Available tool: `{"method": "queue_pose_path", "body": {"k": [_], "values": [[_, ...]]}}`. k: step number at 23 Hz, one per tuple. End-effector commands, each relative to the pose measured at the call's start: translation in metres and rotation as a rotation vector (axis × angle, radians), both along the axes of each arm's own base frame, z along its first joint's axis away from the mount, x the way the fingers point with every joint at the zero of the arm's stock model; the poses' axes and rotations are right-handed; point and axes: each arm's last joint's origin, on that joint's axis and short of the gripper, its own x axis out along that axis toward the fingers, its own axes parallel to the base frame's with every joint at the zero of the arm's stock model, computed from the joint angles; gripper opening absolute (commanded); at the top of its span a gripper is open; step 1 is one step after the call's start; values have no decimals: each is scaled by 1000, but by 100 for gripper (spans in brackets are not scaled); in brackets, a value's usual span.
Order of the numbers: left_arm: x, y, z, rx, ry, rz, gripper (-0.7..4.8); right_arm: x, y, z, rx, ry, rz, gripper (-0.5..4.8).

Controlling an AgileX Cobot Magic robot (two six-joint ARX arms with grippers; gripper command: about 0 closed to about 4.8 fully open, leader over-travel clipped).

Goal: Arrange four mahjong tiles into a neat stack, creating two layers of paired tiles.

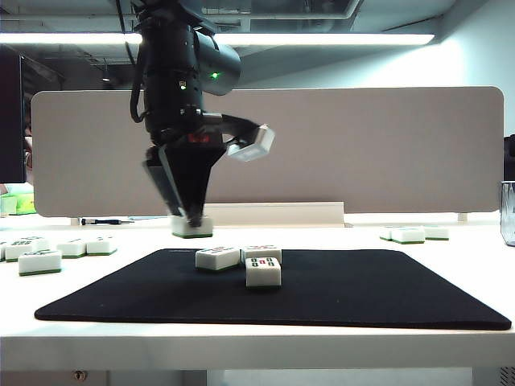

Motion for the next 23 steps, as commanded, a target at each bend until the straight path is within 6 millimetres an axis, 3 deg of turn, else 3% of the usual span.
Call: {"method": "queue_pose_path", "body": {"k": [1,7,23], "values": [[-6,-12,1,-29,-33,-205,183,-2,0,1,-3,-26,-1,-1],[-9,-22,-7,-24,-56,-435,183,-2,0,1,-4,-26,-4,-1],[-4,-42,-39,-67,-16,-505,183,-2,0,1,-8,-26,-16,-1]]}}
